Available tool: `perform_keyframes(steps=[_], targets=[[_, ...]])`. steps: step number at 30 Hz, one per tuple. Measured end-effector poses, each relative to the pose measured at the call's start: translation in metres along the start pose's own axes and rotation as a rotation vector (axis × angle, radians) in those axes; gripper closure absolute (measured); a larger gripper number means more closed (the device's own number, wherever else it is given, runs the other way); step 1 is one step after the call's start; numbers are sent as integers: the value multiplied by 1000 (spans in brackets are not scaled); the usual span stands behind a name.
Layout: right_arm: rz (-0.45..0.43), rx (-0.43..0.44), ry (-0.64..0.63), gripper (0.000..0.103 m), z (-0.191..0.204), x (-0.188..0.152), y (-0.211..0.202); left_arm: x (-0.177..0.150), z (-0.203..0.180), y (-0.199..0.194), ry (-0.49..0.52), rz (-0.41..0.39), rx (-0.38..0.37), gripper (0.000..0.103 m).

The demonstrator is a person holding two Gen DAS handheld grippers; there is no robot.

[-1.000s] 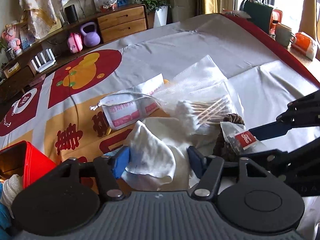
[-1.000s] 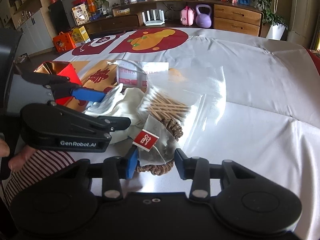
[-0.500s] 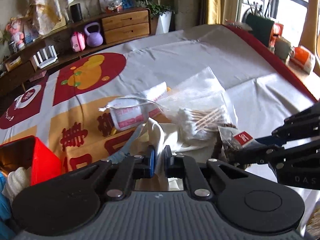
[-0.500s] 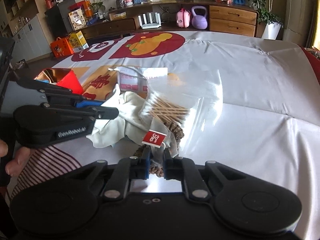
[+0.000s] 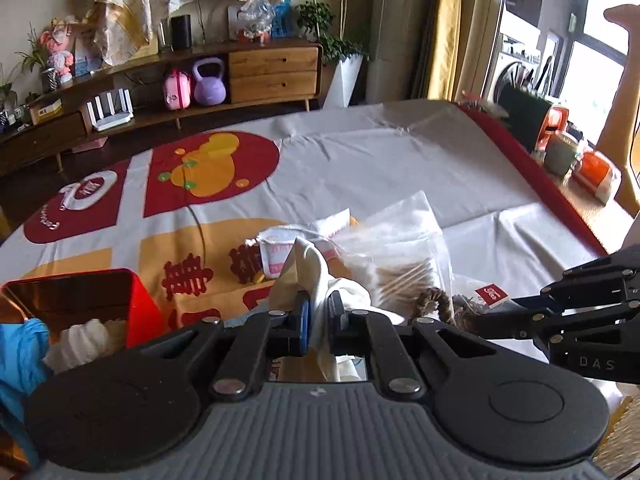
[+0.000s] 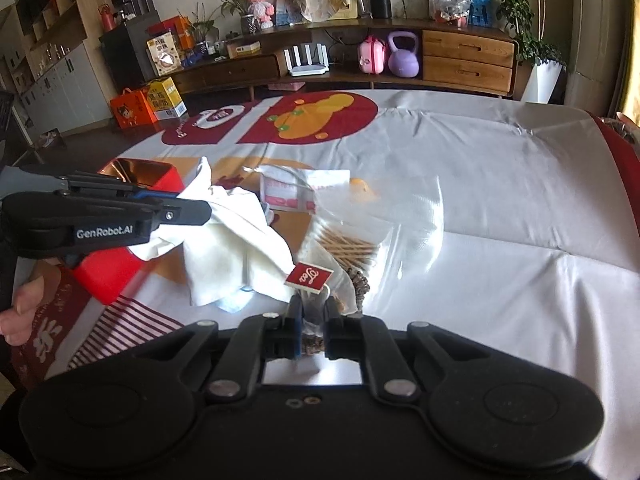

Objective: Organize soft objects
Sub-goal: 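Grasp the white fabric cloth with the left tool while the right tool grasps the red-tagged tea bag, then carry the white cloth with the left tool while the right tool carries the tea bag to the tin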

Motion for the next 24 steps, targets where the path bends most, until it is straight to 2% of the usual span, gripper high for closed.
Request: perform_keyframes(steps=[10, 24], targets=[[-27, 27, -7, 94, 20, 12, -30, 11, 12, -48, -37, -30, 24, 94], [-34, 81, -69, 94, 70, 25, -52, 20, 43, -110, -72, -68, 74, 94]])
Point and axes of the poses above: each gripper's, at about its wrist camera, not at the fingertips, and y roughly the way its jaws point, z to its left, x to its top, the point moved 3 cm from there along y, roughly the way its jaws point, and after that the axes turned 7 degrees about -z, right-handed, at the moved point
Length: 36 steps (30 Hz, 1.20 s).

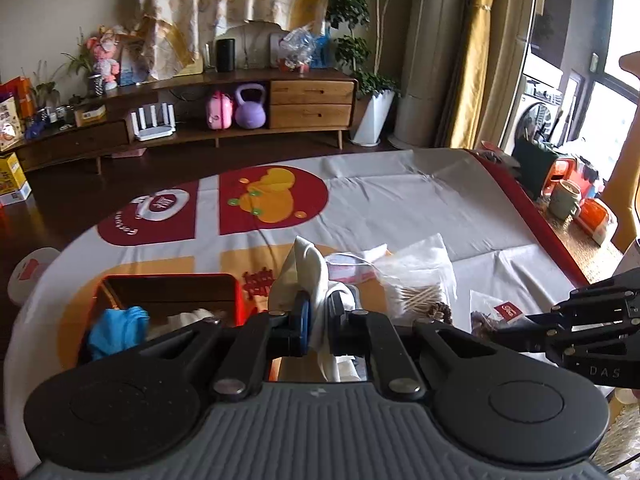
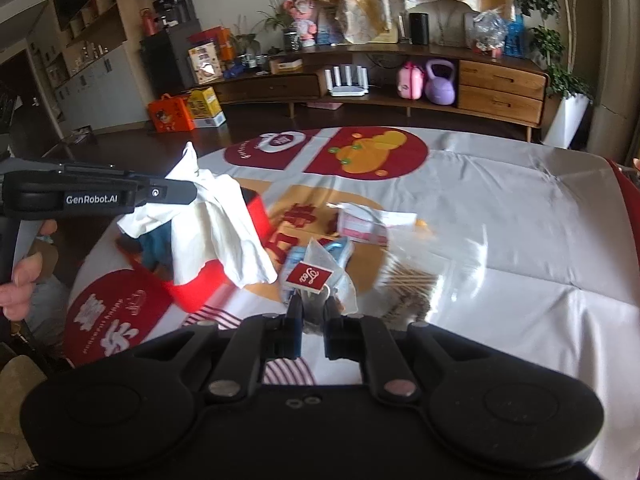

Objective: Organize soft objects
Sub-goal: 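Carry the white cloth with the left tool while the right tool carries the tea bag to the tin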

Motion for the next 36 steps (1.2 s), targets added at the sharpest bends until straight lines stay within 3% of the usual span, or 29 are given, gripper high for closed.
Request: perform_keyframes(steps=[12, 20, 28, 36], targets=[[2, 75, -69, 94, 54, 26, 18, 15, 45, -46, -17, -58, 62, 94], [15, 129, -117, 94, 89, 48, 42, 15, 86, -60, -31, -49, 116, 94], [43, 174, -140, 94, 119, 62, 80, 5, 126, -61, -62, -20, 161, 94], [117, 195, -150, 94, 142, 58, 129, -12, 152, -36, -86, 41, 178, 94]])
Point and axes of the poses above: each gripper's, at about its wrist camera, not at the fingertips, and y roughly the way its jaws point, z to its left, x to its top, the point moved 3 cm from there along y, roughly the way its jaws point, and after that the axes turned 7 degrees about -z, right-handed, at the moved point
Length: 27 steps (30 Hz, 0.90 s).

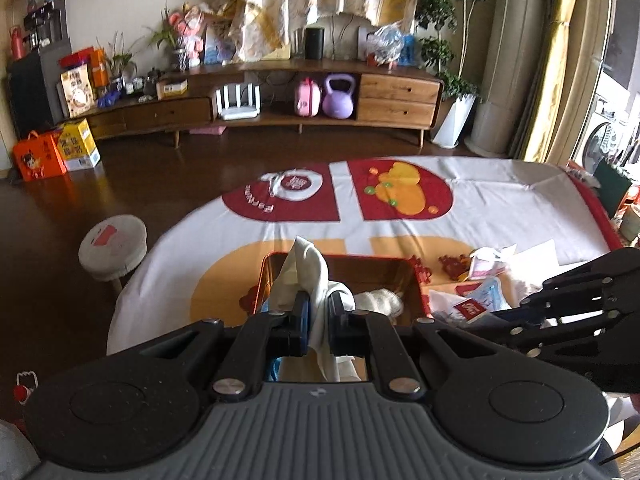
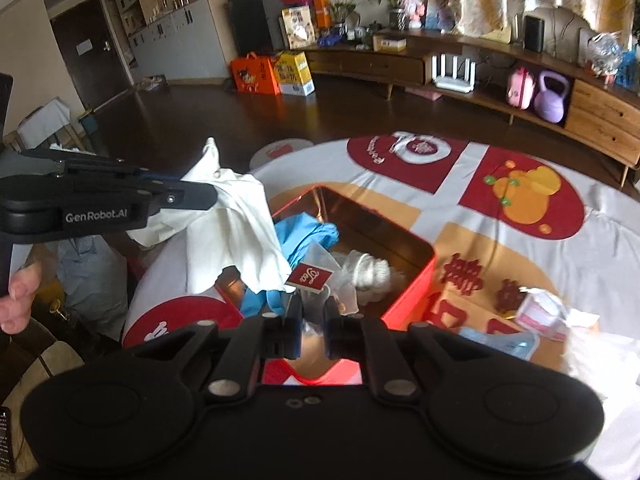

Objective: Organize soft objects
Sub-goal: 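Carry the white cloth with the left tool while the right tool carries the tea bag to the tin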

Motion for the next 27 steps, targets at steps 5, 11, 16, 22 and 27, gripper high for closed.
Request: perform_keyframes(steps=[5, 11, 16, 22, 27], targets=[[51, -1, -1, 94, 2, -6, 27, -9, 6, 27, -19, 50, -3, 94], [102, -7, -3, 94, -1, -13, 55, -18, 4, 60, -14, 100, -10, 94], [133, -11, -18, 94, 0, -20, 73, -27, 0, 84, -11, 144, -12, 94], [150, -14, -23, 92, 0, -24, 86, -32, 0, 104, -20, 171, -11, 94], [168, -20, -32, 91, -3, -28, 96, -41, 2, 117, -24, 205, -11, 94]])
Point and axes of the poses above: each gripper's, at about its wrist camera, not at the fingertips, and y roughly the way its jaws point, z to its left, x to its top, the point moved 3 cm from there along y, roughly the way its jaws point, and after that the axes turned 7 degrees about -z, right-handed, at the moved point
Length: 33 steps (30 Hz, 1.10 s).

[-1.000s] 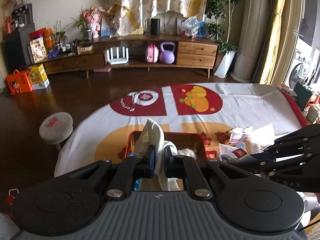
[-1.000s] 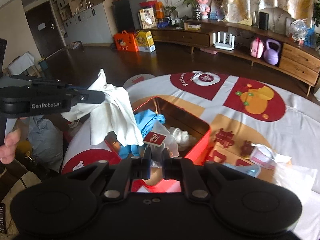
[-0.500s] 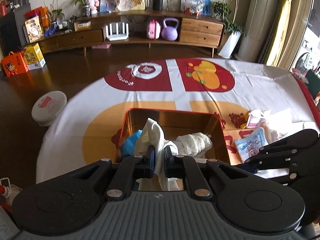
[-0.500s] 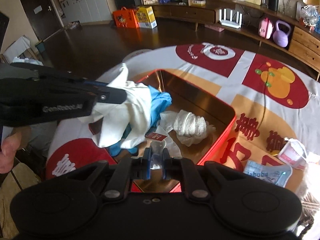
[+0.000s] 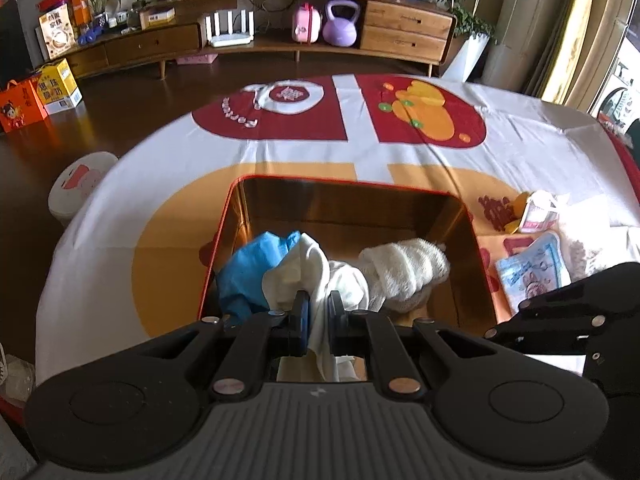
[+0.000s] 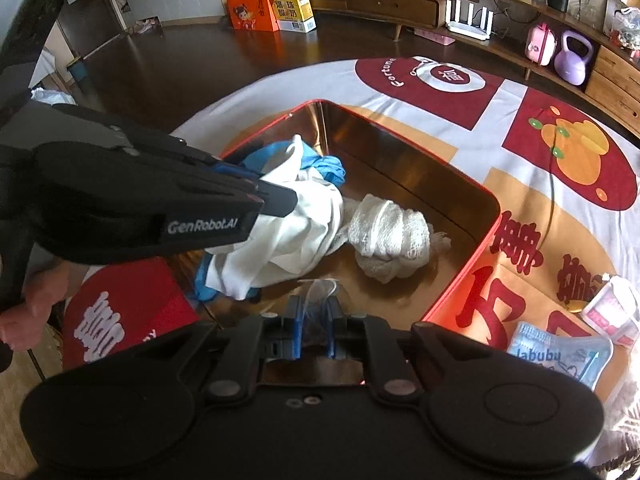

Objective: Organize soft objects
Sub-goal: 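Carry the white cloth with the left tool while the right tool carries the tea bag to the tin, then open the left tool to drop the white cloth while the right tool drops the tea bag into the tin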

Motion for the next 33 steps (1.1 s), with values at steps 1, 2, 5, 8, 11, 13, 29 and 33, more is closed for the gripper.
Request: perform_keyframes(steps=[1, 2, 5, 8, 11, 13, 29, 33], targets=[[2, 3, 5, 91, -1, 0, 2, -1, 1, 2, -3, 6, 0, 94], [5, 6, 11, 90, -2, -1, 3, -3, 2, 3, -6, 11, -2, 94], [5, 12, 18, 87, -2, -2, 4, -6, 3, 7, -7, 25, -4, 94], [5, 0, 12, 84, -1, -1, 4, -9, 3, 9, -19, 36, -6, 94], [7, -3, 13, 82, -1, -1, 3, -10, 5, 9, -47, 45, -8, 94], [6, -2, 16, 80, -1, -1, 1, -10, 4, 7, -50, 42, -5, 94], [-43, -6, 16, 73, 2, 1, -26, -13, 0, -13, -77, 29, 23, 89], [-53, -10, 17, 71, 2, 0, -34, -13, -2, -21, -68, 16, 21, 89]])
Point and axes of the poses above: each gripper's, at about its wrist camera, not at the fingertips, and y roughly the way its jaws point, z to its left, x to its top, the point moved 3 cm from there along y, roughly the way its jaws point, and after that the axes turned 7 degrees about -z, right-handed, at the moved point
